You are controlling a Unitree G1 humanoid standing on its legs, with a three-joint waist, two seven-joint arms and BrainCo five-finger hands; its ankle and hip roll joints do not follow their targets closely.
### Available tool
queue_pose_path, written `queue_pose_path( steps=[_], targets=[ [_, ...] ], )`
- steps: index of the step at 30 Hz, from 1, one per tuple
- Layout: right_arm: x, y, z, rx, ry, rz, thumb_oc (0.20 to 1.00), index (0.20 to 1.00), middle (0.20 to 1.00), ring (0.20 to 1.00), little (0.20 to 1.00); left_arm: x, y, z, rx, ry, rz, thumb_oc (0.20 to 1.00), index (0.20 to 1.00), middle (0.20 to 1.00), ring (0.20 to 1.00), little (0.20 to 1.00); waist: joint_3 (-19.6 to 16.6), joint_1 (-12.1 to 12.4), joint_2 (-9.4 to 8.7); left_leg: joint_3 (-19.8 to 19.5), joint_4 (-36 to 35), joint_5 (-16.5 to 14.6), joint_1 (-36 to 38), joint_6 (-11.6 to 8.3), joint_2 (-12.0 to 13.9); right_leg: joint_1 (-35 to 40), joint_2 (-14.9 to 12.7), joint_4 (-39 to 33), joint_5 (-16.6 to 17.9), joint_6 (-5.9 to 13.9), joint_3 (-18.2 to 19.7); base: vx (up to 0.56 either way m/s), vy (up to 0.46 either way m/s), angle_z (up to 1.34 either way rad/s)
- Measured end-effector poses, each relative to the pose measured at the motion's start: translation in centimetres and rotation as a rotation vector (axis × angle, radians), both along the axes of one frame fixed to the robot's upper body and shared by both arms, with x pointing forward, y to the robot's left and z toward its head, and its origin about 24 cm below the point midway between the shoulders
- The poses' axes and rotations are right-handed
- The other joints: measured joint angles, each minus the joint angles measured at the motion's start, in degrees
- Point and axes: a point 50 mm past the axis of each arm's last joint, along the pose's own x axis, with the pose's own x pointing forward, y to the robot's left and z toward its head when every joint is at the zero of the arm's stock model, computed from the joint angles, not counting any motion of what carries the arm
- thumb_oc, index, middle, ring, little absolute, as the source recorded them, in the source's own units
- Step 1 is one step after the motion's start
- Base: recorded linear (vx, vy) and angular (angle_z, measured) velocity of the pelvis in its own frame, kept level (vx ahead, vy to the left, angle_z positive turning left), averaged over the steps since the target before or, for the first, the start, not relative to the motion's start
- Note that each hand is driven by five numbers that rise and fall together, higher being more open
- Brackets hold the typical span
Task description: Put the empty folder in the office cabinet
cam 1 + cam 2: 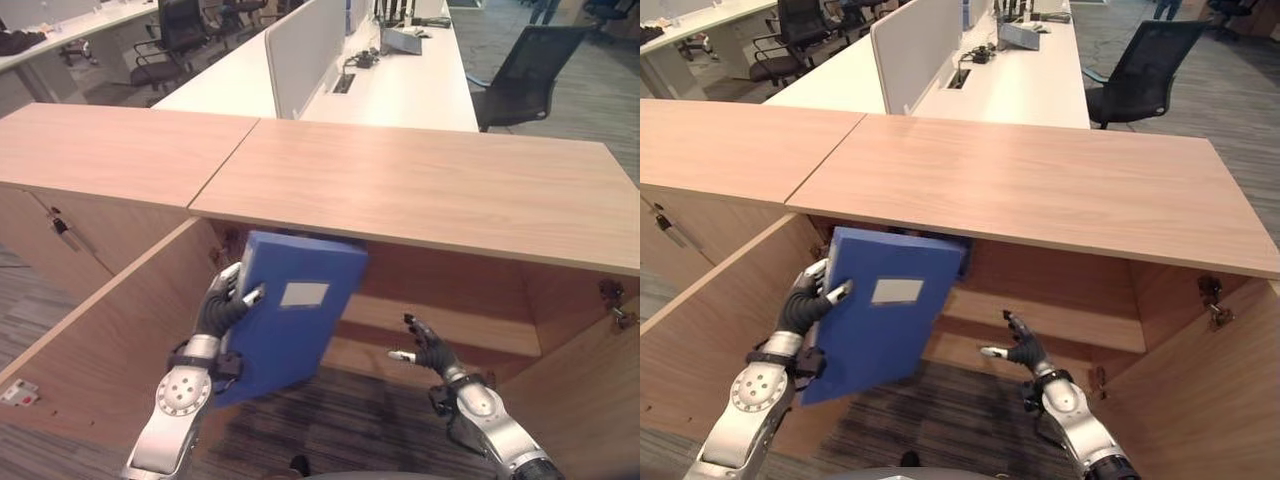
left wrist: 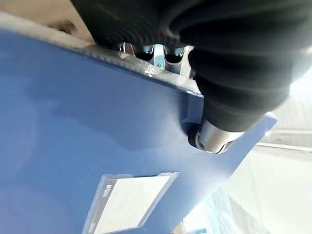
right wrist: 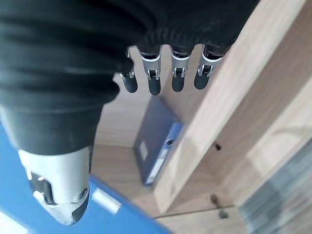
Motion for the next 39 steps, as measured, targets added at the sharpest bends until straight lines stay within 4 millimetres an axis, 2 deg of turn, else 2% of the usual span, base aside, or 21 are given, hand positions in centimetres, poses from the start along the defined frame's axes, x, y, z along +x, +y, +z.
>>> queue_pose_path(
  steps=[5, 13, 21, 29, 34, 39],
  targets=[
    [0.4, 0.4, 0.2, 0.019, -0.004, 0.013, 1.000, 1.000, 1.000, 1.000, 1.000, 0.2, -0.3, 0.3, 0.003, -0.012, -0.020, 0.200, 0.200, 0.200, 0.200, 0.200, 0.06, -0.01, -0.02, 0.00, 0.00, 0.00, 0.00, 0.00, 0.05, -0.02, -0.02, -0.04, 0.01, -0.01, -0.01, 0.00, 0.000, 0.00],
    [1.8, 2.4, 1.3, 0.187, -0.023, 0.023, 1.000, 1.000, 1.000, 1.000, 1.000, 1.0, -3.2, 0.8, -0.022, -0.031, -0.156, 0.200, 0.200, 0.200, 0.200, 0.200, 0.30, 0.12, -0.39, 0.00, 0.01, 0.00, 0.00, 0.00, 0.02, -0.05, 0.01, -0.02, 0.01, -0.02, 0.00, 0.00, 0.000, 0.00],
    [2.1, 3.9, 1.5, 0.248, -0.017, 0.056, 1.000, 1.000, 1.000, 1.000, 1.000, 1.6, -4.2, 2.0, -0.068, -0.073, -0.207, 0.200, 0.200, 0.200, 0.200, 0.200, 0.30, -0.02, -0.40, 0.07, 0.02, 0.00, 0.24, 0.00, 0.07, -0.06, 0.00, -0.03, 0.08, -0.12, 0.04, 0.00, 0.000, 0.00],
    [2.1, 4.6, 1.4, 0.298, -0.002, 0.045, 1.000, 1.000, 1.000, 1.000, 1.000, 1.9, -4.9, 4.2, -0.134, -0.146, -0.258, 0.200, 0.200, 0.200, 0.200, 0.200, 0.26, 0.08, -0.46, 0.03, 0.02, 0.00, 0.11, 0.00, 0.07, 0.00, -0.01, 0.00, 0.08, -0.12, 0.02, 0.00, 0.000, 0.00],
    [1.7, 5.2, 0.5, 0.328, 0.051, 0.064, 1.000, 1.000, 1.000, 1.000, 1.000, 0.9, -5.7, 7.4, -0.164, -0.281, -0.366, 0.200, 0.200, 0.200, 0.200, 0.200, 0.23, 0.10, -0.48, 0.01, 0.02, 0.00, 0.17, 0.00, 0.01, 0.07, 0.00, 0.03, 0.08, -0.13, 0.00, 0.00, 0.000, 0.00],
    [2.1, 5.0, 0.9, 0.354, 0.049, 0.058, 1.000, 1.000, 1.000, 1.000, 1.000, 1.1, -6.3, 7.9, -0.199, -0.289, -0.425, 0.200, 0.200, 0.200, 0.200, 0.200, 0.20, 0.06, -0.48, 0.01, 0.03, 0.02, 0.15, -0.01, 0.00, 0.11, 0.01, 0.07, 0.09, -0.12, 0.01, 0.00, 0.000, 0.00]
  ],
)
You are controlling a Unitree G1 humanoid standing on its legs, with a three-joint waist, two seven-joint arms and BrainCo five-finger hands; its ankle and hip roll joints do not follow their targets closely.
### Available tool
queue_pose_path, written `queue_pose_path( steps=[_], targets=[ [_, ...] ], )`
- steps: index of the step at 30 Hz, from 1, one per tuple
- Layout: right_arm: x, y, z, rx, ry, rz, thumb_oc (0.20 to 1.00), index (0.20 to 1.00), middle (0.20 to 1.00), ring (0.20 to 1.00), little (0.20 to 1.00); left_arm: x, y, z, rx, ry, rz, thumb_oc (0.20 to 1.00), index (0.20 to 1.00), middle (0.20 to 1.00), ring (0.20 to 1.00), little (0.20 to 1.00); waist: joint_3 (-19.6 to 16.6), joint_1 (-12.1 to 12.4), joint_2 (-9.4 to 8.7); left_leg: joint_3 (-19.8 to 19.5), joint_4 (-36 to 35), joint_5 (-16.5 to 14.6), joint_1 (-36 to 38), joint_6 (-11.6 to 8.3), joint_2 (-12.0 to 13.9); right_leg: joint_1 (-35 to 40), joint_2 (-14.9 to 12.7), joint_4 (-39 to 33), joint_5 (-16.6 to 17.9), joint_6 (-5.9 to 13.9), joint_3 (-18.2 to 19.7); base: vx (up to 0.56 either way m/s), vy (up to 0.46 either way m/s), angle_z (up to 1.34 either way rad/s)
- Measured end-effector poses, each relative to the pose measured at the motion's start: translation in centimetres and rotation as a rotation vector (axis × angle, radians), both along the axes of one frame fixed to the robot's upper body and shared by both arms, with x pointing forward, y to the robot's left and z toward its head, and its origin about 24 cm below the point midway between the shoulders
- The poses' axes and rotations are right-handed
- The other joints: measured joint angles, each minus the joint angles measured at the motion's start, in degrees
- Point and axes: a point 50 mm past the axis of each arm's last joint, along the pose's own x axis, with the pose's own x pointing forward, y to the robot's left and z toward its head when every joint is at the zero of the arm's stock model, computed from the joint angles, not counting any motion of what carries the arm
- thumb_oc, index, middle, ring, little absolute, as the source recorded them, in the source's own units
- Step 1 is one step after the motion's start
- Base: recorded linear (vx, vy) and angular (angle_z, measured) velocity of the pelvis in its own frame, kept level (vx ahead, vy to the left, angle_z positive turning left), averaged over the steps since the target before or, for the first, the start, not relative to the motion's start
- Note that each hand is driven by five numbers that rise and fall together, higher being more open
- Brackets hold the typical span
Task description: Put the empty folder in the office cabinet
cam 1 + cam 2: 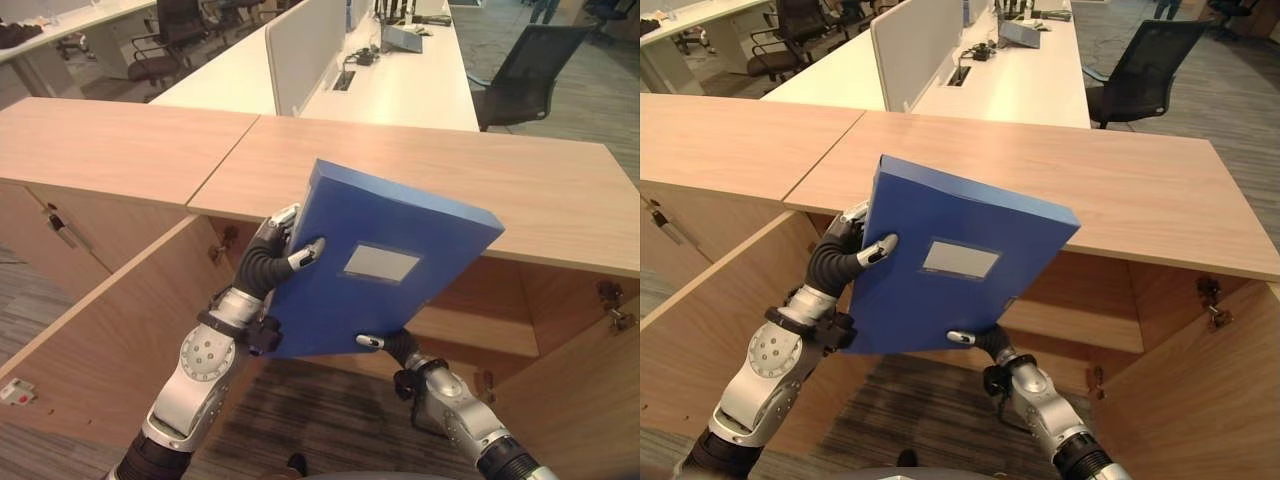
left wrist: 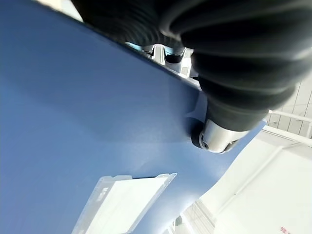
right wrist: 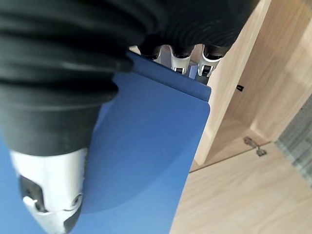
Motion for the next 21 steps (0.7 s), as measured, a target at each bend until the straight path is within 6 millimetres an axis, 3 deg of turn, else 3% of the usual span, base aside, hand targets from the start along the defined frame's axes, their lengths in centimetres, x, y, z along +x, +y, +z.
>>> queue_pose_path(
  steps=[5, 6, 8, 9, 10, 12, 13, 14, 15, 17, 18, 21],
  targets=[
    [0.0, -1.5, 0.0, -0.015, 0.016, 0.007, 1.000, 1.000, 1.000, 1.000, 1.000, 0.5, -0.3, -1.1, -0.086, 0.117, -0.083, 0.200, 0.200, 0.200, 0.200, 0.200, -0.15, -0.16, 0.10, 0.01, 0.01, 0.01, 0.14, 0.00, -0.02, -0.04, -0.01, 0.00, 0.14, -0.22, 0.01, 0.00, 0.000, 0.00],
    [-0.1, -2.0, -0.1, -0.036, 0.028, 0.016, 0.903, 0.903, 0.903, 0.903, 0.903, 0.7, -0.5, -1.4, -0.095, 0.160, -0.125, 0.200, 0.200, 0.200, 0.200, 0.200, -0.23, -0.10, 0.22, 0.01, 0.00, 0.01, 0.22, 0.01, -0.02, -0.07, -0.02, 0.00, 0.17, -0.26, 0.01, 0.00, 0.000, 0.00],
    [-0.3, -2.4, -0.3, -0.063, 0.046, 0.047, 0.846, 0.846, 0.846, 0.846, 0.846, 1.0, -0.6, -1.6, -0.088, 0.199, -0.171, 0.200, 0.200, 0.200, 0.200, 0.200, -0.40, -0.14, 0.36, 0.02, 0.00, 0.01, 0.26, 0.01, -0.02, -0.06, -0.02, -0.01, 0.17, -0.26, 0.02, 0.00, 0.000, 0.00],
    [-0.5, -2.4, -0.5, -0.069, 0.055, 0.070, 0.576, 0.576, 0.576, 0.576, 0.576, 1.1, -0.5, -1.8, -0.083, 0.216, -0.178, 0.200, 0.200, 0.200, 0.200, 0.200, -0.47, -0.26, 0.47, 0.05, 0.00, 0.01, 0.26, 0.01, -0.02, -0.03, -0.02, -0.01, 0.17, -0.26, 0.04, 0.00, 0.000, 0.00],
    [-0.6, -2.4, -0.6, -0.072, 0.067, 0.083, 0.576, 0.576, 0.576, 0.576, 0.576, 1.2, -0.3, -2.0, -0.076, 0.232, -0.182, 0.200, 0.200, 0.200, 0.200, 0.200, -0.55, -0.51, 0.60, 0.05, 0.00, 0.01, 0.26, 0.01, -0.02, -0.03, 0.00, -0.02, 0.18, -0.26, 0.05, 0.00, 0.000, 0.00],
    [-0.8, -2.4, -0.8, -0.075, 0.083, 0.096, 0.708, 0.708, 0.708, 0.708, 0.708, 1.6, -0.2, -2.4, -0.061, 0.264, -0.185, 0.200, 0.200, 0.200, 0.200, 0.200, -0.75, -0.74, 0.93, 0.03, 0.00, 0.01, 0.18, 0.01, -0.01, 0.05, 0.02, -0.02, 0.17, -0.27, 0.05, 0.00, 0.000, 0.00],
    [-0.9, -2.3, -0.8, -0.069, 0.090, 0.104, 0.956, 0.956, 0.956, 0.956, 0.956, 1.6, -0.1, -2.4, -0.059, 0.268, -0.186, 0.200, 0.200, 0.200, 0.200, 0.200, -0.79, -0.83, 0.98, 0.04, 0.00, 0.01, 0.10, 0.01, -0.01, 0.08, 0.03, -0.02, 0.17, -0.27, 0.06, 0.00, 0.000, 0.00],
    [-1.1, -2.3, -0.9, -0.065, 0.095, 0.113, 0.900, 0.900, 0.900, 0.900, 0.900, 1.5, 0.0, -2.5, -0.056, 0.271, -0.190, 0.200, 0.200, 0.200, 0.200, 0.200, -0.82, -0.90, 1.04, 0.03, -0.01, 0.01, 0.08, 0.01, 0.00, 0.08, 0.04, -0.05, 0.17, -0.26, 0.06, 0.00, 0.000, 0.00],
    [-1.1, -2.3, -1.0, -0.051, 0.102, 0.112, 0.551, 0.551, 0.551, 0.551, 0.551, 1.5, 0.0, -2.6, -0.064, 0.284, -0.196, 0.200, 0.200, 0.200, 0.200, 0.200, -0.89, -0.90, 1.16, 0.02, -0.01, 0.02, 0.08, 0.00, 0.01, 0.08, 0.06, -0.06, 0.17, -0.27, 0.06, 0.00, 0.000, 0.00],
    [-1.1, -2.3, -0.9, -0.050, 0.100, 0.109, 0.263, 0.263, 0.263, 0.263, 0.263, 1.6, 0.0, -2.7, -0.067, 0.293, -0.198, 0.200, 0.200, 0.200, 0.200, 0.200, -0.99, -0.92, 1.28, 0.03, -0.01, 0.02, 0.07, -0.01, 0.01, 0.08, 0.06, -0.04, 0.18, -0.27, 0.07, 0.00, 0.000, 0.00],
    [-1.1, -2.3, -0.9, -0.048, 0.099, 0.111, 0.200, 0.200, 0.200, 0.200, 0.200, 1.6, 0.0, -2.7, -0.067, 0.294, -0.198, 0.200, 0.200, 0.200, 0.200, 0.200, -1.03, -0.93, 1.35, 0.03, -0.01, 0.02, 0.07, -0.01, 0.01, 0.08, 0.06, -0.04, 0.18, -0.27, 0.07, 0.00, 0.000, 0.00],
    [-1.1, -2.3, -0.9, -0.045, 0.100, 0.119, 0.200, 0.200, 0.200, 0.200, 0.200, 1.7, 0.1, -2.9, -0.067, 0.301, -0.191, 0.200, 0.200, 0.200, 0.200, 0.200, -1.12, -0.92, 1.50, 0.02, -0.01, 0.02, 0.06, -0.01, 0.01, 0.08, 0.06, -0.04, 0.18, -0.28, 0.07, 0.00, 0.000, 0.00]
  ],
)
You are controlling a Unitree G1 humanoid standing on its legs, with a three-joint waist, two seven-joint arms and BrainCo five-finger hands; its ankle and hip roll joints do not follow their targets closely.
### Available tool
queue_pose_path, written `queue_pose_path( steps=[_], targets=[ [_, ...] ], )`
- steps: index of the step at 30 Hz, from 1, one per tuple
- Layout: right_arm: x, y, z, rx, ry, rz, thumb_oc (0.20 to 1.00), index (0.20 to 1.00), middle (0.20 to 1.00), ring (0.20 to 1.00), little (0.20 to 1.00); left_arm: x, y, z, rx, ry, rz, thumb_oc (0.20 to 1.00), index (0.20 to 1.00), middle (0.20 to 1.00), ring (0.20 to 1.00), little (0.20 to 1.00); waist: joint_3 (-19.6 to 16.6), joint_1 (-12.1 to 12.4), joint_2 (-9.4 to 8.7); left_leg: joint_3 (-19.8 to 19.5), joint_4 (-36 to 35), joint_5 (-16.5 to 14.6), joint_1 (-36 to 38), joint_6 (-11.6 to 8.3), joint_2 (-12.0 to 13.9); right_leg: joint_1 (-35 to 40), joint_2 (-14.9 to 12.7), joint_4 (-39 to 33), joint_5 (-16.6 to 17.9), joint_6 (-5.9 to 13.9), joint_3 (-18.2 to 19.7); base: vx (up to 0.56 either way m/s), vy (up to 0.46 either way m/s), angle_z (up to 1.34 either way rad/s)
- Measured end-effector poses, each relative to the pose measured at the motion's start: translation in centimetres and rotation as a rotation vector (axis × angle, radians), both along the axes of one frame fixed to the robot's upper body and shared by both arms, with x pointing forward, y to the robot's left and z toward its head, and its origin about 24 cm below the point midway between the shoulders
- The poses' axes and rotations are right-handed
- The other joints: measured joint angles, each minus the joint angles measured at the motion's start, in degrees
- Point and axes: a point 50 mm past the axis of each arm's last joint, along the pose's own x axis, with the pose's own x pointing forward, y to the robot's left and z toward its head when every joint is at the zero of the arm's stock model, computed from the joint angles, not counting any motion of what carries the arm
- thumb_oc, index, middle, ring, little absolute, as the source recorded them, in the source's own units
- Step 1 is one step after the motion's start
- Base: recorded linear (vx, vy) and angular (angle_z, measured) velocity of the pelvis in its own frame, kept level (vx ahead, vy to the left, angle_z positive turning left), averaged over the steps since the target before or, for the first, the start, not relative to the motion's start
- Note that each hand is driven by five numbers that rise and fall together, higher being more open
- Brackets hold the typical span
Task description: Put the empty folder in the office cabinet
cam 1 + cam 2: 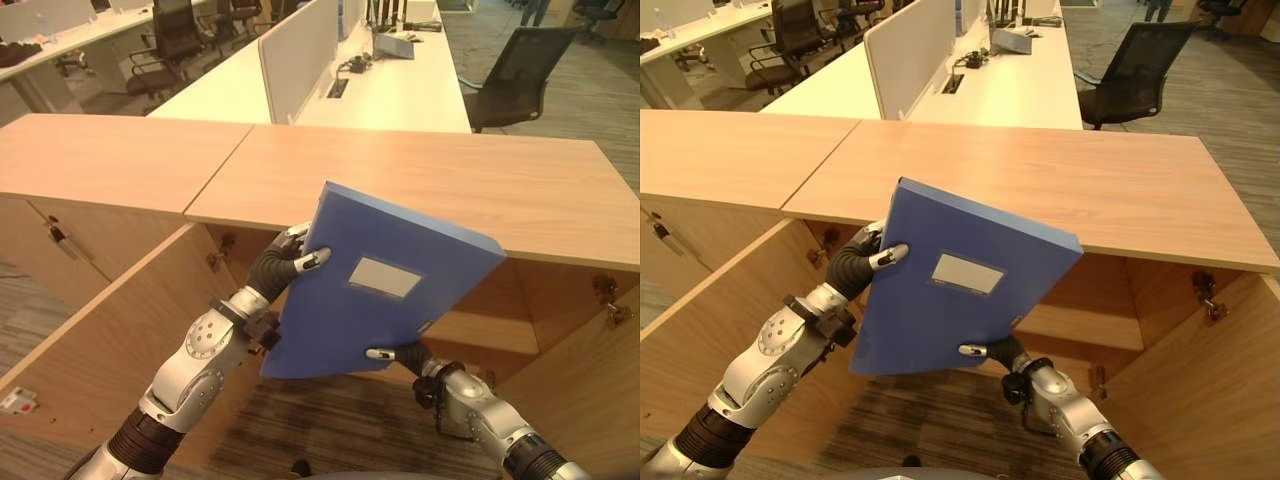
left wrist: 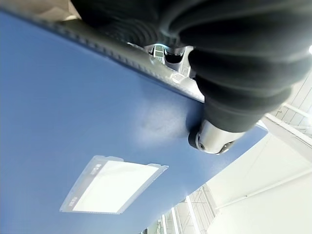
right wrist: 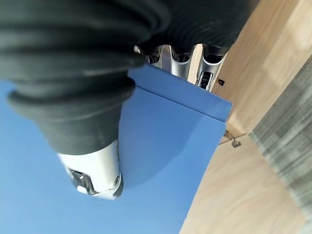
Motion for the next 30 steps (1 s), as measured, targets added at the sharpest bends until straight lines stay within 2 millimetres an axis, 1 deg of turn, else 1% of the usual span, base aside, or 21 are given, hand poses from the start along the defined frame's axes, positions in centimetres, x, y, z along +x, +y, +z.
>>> queue_pose_path(
  steps=[3, 10, 21, 22, 23, 26, 27, 30],
  targets=[
    [-0.4, 0.0, -0.3, 0.008, 0.015, -0.004, 0.200, 0.200, 0.200, 0.200, 0.200, 0.1, 0.0, -0.3, -0.001, 0.013, 0.004, 0.200, 0.200, 0.200, 0.200, 0.200, -0.22, -0.03, 0.29, -0.03, 0.00, 0.00, -0.05, 0.00, -0.01, -0.02, -0.01, -0.01, 0.00, 0.00, -0.02, 0.00, 0.000, 0.00],
    [-2.3, 0.2, -1.5, 0.054, 0.091, -0.013, 0.200, 0.200, 0.200, 0.200, 0.200, 0.0, -0.1, -1.1, 0.029, 0.067, -0.010, 0.200, 0.200, 0.200, 0.200, 0.200, -0.38, -0.19, 0.54, -0.03, -0.01, 0.00, -0.10, 0.00, 0.01, -0.08, 0.02, -0.02, -0.01, 0.00, -0.02, 0.00, 0.000, 0.00],
    [-2.9, 0.5, -1.9, 0.083, 0.125, -0.010, 0.200, 0.200, 0.200, 0.200, 0.200, -0.1, 0.1, -1.5, 0.040, 0.097, -0.011, 0.200, 0.200, 0.200, 0.200, 0.200, -0.39, -0.42, 0.53, -0.03, -0.01, 0.00, -0.15, 0.00, 0.01, -0.14, 0.01, -0.02, 0.00, 0.00, -0.01, 0.00, 0.000, 0.00],
    [-3.1, 0.5, -2.0, 0.085, 0.131, -0.012, 0.200, 0.200, 0.200, 0.200, 0.200, -0.1, 0.1, -1.7, 0.041, 0.104, -0.010, 0.937, 0.937, 0.937, 0.937, 0.937, -0.39, -0.43, 0.53, -0.02, -0.01, 0.00, -0.15, 0.00, 0.01, -0.15, 0.01, -0.02, -0.01, 0.00, -0.01, 0.00, 0.000, 0.00],
    [-3.6, 0.5, -2.3, 0.110, 0.156, -0.031, 0.200, 0.200, 0.200, 0.200, 0.200, 0.0, 0.1, -1.9, 0.048, 0.117, -0.014, 1.000, 1.000, 1.000, 1.000, 1.000, -0.40, -0.39, 0.53, -0.03, -0.02, 0.00, -0.15, 0.00, 0.01, -0.14, 0.01, -0.02, -0.01, 0.00, -0.02, 0.00, 0.000, 0.00],
    [-4.2, 0.9, -2.7, 0.161, 0.191, -0.060, 0.200, 0.200, 0.200, 0.200, 0.200, -0.3, -0.1, -2.3, 0.054, 0.134, -0.034, 1.000, 1.000, 1.000, 1.000, 1.000, -0.42, -0.44, 0.50, 0.00, -0.01, 0.00, -0.17, 0.00, 0.02, -0.18, 0.01, -0.01, 0.00, 0.00, 0.00, 0.00, 0.000, 0.00],
    [-4.7, 1.1, -2.9, 0.204, 0.216, -0.083, 0.200, 0.200, 0.200, 0.200, 0.200, -0.4, -0.2, -2.5, 0.048, 0.137, -0.044, 1.000, 1.000, 1.000, 1.000, 1.000, -0.44, -0.52, 0.50, 0.03, -0.01, -0.01, -0.17, 0.01, 0.02, -0.20, 0.00, -0.01, -0.01, 0.00, 0.04, 0.00, 0.000, 0.00],
    [-5.1, 1.2, -3.2, 0.228, 0.237, -0.101, 0.200, 0.200, 0.200, 0.200, 0.200, -0.6, -0.4, -2.8, 0.048, 0.151, -0.050, 1.000, 1.000, 1.000, 1.000, 1.000, -0.48, -0.53, 0.42, 0.05, -0.02, -0.01, -0.17, 0.01, 0.06, -0.23, 0.00, 0.00, 0.00, 0.00, 0.05, 0.00, 0.000, 0.00]
  ],
)
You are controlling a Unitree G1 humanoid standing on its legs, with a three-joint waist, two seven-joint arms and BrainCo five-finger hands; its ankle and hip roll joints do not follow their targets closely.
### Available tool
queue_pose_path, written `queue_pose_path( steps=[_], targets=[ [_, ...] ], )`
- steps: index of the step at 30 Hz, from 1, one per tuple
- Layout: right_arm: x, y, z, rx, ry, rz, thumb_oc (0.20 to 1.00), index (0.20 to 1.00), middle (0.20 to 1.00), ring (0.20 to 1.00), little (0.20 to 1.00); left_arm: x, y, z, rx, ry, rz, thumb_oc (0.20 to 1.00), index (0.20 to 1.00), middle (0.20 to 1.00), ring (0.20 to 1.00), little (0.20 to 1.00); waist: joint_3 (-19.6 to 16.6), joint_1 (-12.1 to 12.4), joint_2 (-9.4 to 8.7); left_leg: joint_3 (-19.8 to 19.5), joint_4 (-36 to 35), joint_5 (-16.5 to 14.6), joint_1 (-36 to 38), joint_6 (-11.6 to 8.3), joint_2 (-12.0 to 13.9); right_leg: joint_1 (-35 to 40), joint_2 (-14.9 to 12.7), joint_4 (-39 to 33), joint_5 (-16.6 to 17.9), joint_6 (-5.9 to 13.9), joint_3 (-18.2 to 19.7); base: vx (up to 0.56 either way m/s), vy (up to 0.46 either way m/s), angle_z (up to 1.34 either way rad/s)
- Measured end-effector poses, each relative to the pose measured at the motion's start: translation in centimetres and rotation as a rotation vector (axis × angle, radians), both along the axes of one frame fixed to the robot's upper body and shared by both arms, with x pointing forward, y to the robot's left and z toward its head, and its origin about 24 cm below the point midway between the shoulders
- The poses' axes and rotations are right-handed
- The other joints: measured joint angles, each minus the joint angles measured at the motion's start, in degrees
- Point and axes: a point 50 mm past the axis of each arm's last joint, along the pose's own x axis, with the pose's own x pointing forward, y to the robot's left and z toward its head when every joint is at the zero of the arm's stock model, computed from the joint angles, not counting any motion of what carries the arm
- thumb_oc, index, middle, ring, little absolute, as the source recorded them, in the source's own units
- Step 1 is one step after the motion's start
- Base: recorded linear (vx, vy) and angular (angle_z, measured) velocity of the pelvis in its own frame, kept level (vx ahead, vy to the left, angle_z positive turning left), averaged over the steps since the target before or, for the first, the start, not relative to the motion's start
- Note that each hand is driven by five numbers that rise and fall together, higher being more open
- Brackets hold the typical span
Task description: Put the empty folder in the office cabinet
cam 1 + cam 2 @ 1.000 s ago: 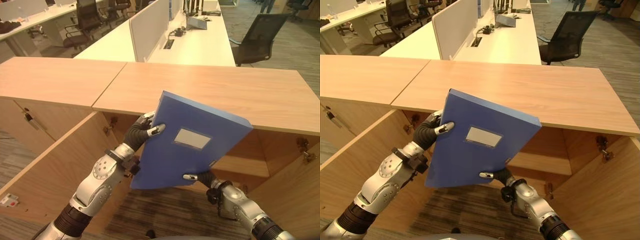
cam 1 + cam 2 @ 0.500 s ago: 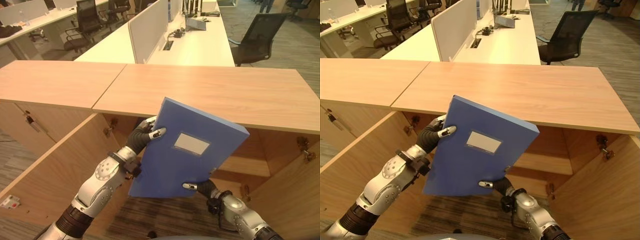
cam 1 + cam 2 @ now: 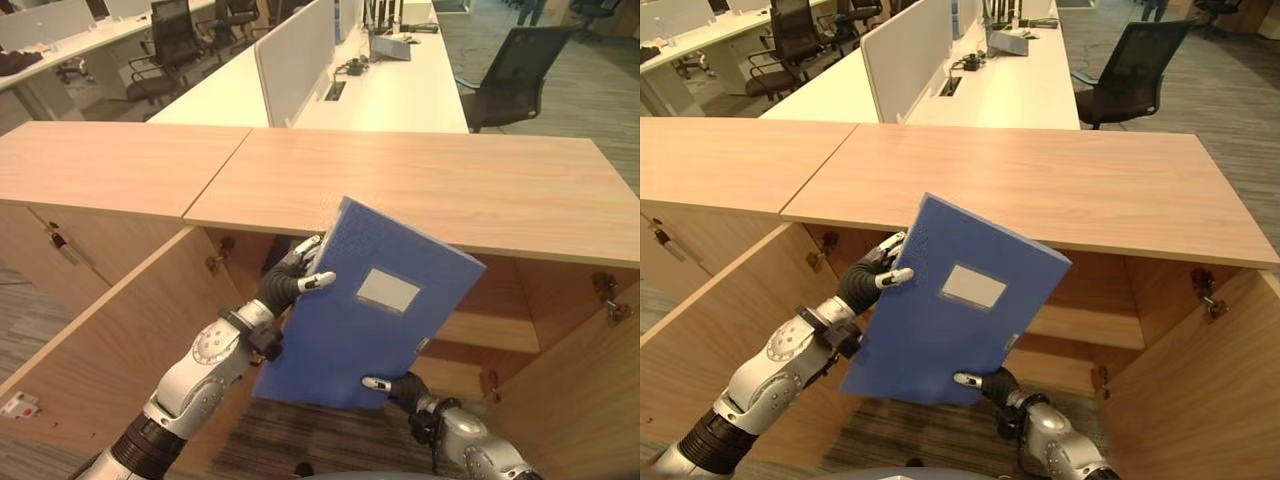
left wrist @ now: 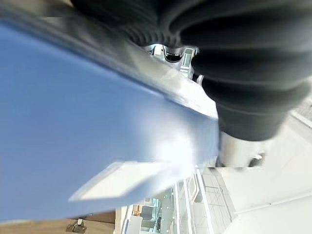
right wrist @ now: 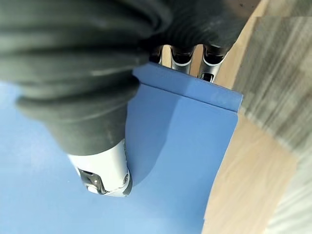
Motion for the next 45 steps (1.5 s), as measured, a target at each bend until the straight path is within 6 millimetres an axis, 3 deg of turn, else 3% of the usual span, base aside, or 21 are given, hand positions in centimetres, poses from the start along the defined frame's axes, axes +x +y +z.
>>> queue_pose_path(
  steps=[7, 11, 19, 26, 32, 45],
  targets=[
    [-2.0, -0.3, -1.4, 0.101, 0.106, -0.133, 0.200, 0.200, 0.200, 0.200, 0.200, -1.2, 1.4, -3.7, 0.035, 0.169, 0.037, 1.000, 1.000, 1.000, 1.000, 1.000, -1.03, -0.39, -0.17, 0.25, -0.02, -0.03, -0.14, 0.02, 0.01, -0.28, -0.01, 0.02, -0.02, 0.01, 0.24, 0.01, 0.004, -0.02],
    [-3.4, -0.6, -2.4, 0.118, 0.166, -0.196, 0.200, 0.200, 0.200, 0.200, 0.200, -3.8, 2.8, -7.1, 0.036, 0.350, 0.071, 1.000, 1.000, 1.000, 1.000, 1.000, -1.08, -0.46, -0.25, 0.40, -0.04, -0.04, -0.20, 0.02, 0.06, -0.52, -0.02, 0.05, -0.11, 0.17, 0.37, 0.00, 0.000, 0.00],
    [-3.9, -0.8, -2.7, 0.198, 0.204, -0.312, 0.200, 0.200, 0.200, 0.200, 0.200, -7.2, 4.7, -10.2, 0.050, 0.509, 0.136, 1.000, 1.000, 1.000, 1.000, 1.000, -1.29, -0.08, 0.37, 0.90, -0.11, -0.04, -1.21, 0.05, 0.12, -1.73, -0.06, 0.23, -0.22, 0.35, 0.86, 0.01, 0.004, -0.03],
    [-5.2, -3.5, -3.0, 0.157, 0.216, -0.427, 0.200, 0.200, 0.200, 0.200, 0.200, -8.1, 5.6, -11.0, 0.010, 0.549, 0.211, 1.000, 1.000, 1.000, 1.000, 1.000, -0.52, 0.04, 1.71, -0.07, -0.06, 0.00, -2.04, 0.00, 0.10, -2.00, -0.05, 0.02, -0.22, 0.35, -0.06, 0.02, 0.004, 0.07],
    [-4.3, -5.0, -2.6, 0.145, 0.183, -0.509, 0.200, 0.200, 0.200, 0.200, 0.200, -8.6, 5.8, -11.3, 0.009, 0.565, 0.229, 1.000, 1.000, 1.000, 1.000, 1.000, -0.48, 0.01, 2.06, -0.53, -0.03, 0.15, -3.30, -0.19, 0.10, -3.12, 0.10, 0.01, -0.21, 0.32, -0.32, 0.00, 0.001, 0.02],
    [-3.7, -5.5, -2.7, 0.137, 0.181, -0.524, 0.200, 0.200, 0.200, 0.200, 0.200, -8.9, 5.8, -11.7, -0.002, 0.579, 0.222, 1.000, 1.000, 1.000, 1.000, 1.000, -0.36, 0.22, 2.24, -1.73, -0.01, 0.20, -3.96, -0.26, 0.03, -2.84, 0.23, -0.94, -0.21, 0.32, -1.81, 0.00, 0.000, 0.05]
  ],
)
